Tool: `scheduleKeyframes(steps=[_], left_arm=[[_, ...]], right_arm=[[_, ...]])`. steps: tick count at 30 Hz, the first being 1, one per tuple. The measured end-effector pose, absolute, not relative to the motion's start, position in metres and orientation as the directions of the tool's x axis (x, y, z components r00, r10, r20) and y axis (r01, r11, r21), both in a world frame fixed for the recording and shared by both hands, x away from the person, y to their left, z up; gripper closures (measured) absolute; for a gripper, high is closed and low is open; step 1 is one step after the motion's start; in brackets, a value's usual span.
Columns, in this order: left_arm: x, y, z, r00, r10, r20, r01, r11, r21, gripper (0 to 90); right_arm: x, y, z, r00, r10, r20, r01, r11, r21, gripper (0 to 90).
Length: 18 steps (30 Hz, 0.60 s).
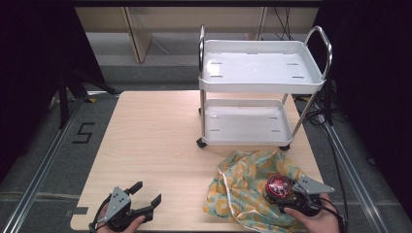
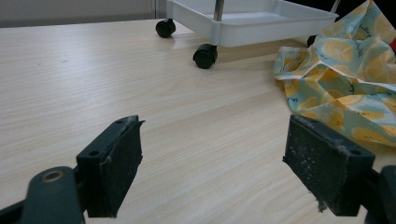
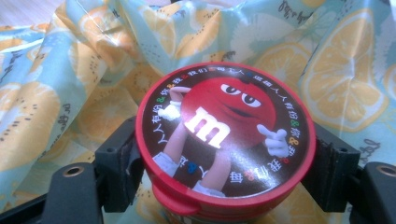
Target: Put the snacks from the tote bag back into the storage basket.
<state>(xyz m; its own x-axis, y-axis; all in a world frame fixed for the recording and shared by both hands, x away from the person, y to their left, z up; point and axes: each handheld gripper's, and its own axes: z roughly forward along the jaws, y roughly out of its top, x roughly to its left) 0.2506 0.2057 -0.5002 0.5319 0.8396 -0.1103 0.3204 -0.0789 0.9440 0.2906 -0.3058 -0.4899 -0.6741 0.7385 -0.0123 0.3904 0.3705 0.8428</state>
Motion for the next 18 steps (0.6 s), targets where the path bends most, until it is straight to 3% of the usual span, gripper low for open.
scheduleKeyframes(steps=[13,18], left_arm=[[0.2501,0.2066,-0.4995,0.526,0.843,-0.109,0.322,-0.079,0.943,18.4],[0.25,0.2065,-0.4994,0.525,0.844,-0.11,0.321,-0.077,0.944,18.4]], right_arm=[[0.2918,-0.3044,-0.4823,-0.674,0.738,-0.037,0.36,0.372,0.856,26.4],[0.2887,-0.3005,-0.4796,-0.654,0.757,0.004,0.403,0.344,0.848,26.4]])
